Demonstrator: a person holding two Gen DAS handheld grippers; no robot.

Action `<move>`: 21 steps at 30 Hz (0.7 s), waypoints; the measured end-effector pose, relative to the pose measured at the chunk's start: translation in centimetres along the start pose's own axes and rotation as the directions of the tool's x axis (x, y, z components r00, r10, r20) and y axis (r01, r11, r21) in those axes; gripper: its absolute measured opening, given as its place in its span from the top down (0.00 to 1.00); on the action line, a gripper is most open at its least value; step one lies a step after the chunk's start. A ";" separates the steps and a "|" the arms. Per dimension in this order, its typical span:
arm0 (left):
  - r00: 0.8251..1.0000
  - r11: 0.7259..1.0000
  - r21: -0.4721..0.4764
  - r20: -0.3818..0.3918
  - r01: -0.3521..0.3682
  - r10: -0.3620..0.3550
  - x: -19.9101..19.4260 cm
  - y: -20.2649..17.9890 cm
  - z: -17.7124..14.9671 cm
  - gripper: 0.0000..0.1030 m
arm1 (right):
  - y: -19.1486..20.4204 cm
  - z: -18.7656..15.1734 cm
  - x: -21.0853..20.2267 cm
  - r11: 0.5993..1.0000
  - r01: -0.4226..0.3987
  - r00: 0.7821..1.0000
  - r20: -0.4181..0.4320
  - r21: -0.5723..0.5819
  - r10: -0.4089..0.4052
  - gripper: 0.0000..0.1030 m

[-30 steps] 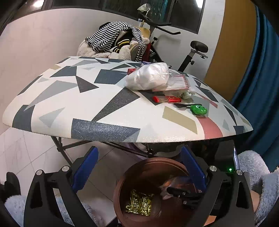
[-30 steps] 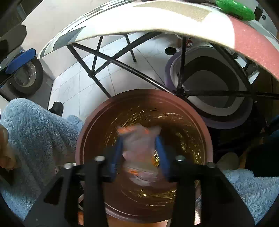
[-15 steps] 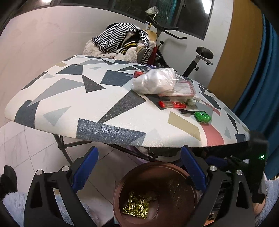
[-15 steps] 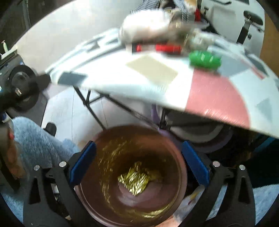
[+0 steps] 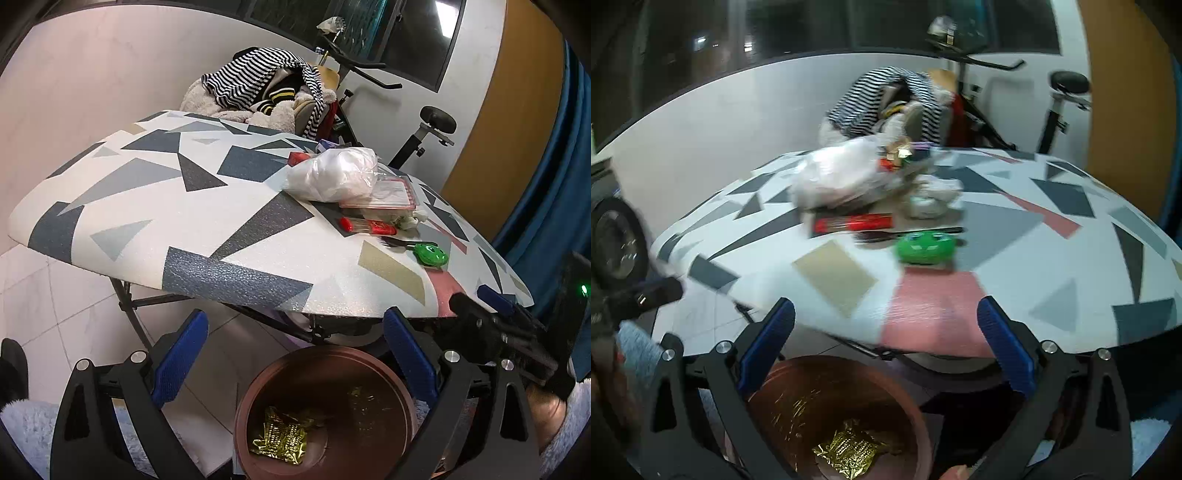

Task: Collect trash
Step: 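Move the right gripper to the green frog item and grasp it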

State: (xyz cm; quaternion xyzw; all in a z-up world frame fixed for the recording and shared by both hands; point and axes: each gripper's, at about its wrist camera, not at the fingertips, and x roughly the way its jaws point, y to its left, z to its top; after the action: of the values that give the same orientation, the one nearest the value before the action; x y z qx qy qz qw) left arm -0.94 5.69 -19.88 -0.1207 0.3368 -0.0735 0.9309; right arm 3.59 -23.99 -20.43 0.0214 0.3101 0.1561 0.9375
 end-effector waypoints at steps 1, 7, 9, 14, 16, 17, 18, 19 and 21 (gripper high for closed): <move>1.000 1.000 -0.001 -0.002 0.001 -0.001 0.1 0.0 0.0 0.10 | -0.3 0.3 0.3 1.000 0.008 1.000 -0.021 0.016 -0.008 0.06; 1.000 1.000 0.000 -0.023 0.001 -0.001 1.2 -0.3 0.0 0.10 | -2.2 2.6 2.3 0.998 0.027 0.998 -0.064 0.061 -0.023 0.06; 1.000 1.000 0.010 -0.030 0.001 0.000 1.6 -0.6 0.1 0.10 | -2.5 3.4 3.3 0.999 0.007 0.997 -0.076 0.047 -0.003 0.08; 0.999 1.000 0.017 -0.040 0.009 -0.008 2.2 -0.7 0.2 0.10 | -2.8 4.5 5.6 0.999 0.006 0.993 -0.118 0.051 0.000 0.26; 0.999 1.000 0.011 -0.044 0.012 -0.012 2.4 -0.7 0.3 0.10 | -2.7 4.5 6.2 0.999 0.012 0.991 -0.132 0.044 -0.006 0.30; 0.999 1.000 0.006 -0.046 0.015 -0.014 2.6 -0.7 0.3 0.10 | -2.6 4.5 6.5 0.999 0.016 0.990 -0.138 0.038 -0.011 0.33; 0.999 1.000 0.002 -0.047 0.016 -0.016 2.6 -0.7 0.4 0.10 | -2.5 4.6 6.8 1.000 0.021 0.991 -0.135 0.023 -0.018 0.33; 0.999 1.000 -0.003 -0.048 0.018 -0.019 2.7 -0.7 0.4 0.10 | -2.3 4.6 6.9 1.000 0.022 0.990 -0.137 0.007 -0.021 0.34; 0.998 1.000 -0.016 -0.051 0.024 -0.025 2.9 -0.6 0.5 0.10 | -2.0 4.6 7.0 1.000 0.024 0.990 -0.140 -0.020 -0.026 0.44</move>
State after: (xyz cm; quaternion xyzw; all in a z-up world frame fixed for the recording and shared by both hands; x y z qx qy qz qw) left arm 1.56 4.58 -21.14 -0.1301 0.3595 -0.0853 0.9201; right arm 12.17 -23.43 -21.05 -0.0020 0.3740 0.1481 0.9155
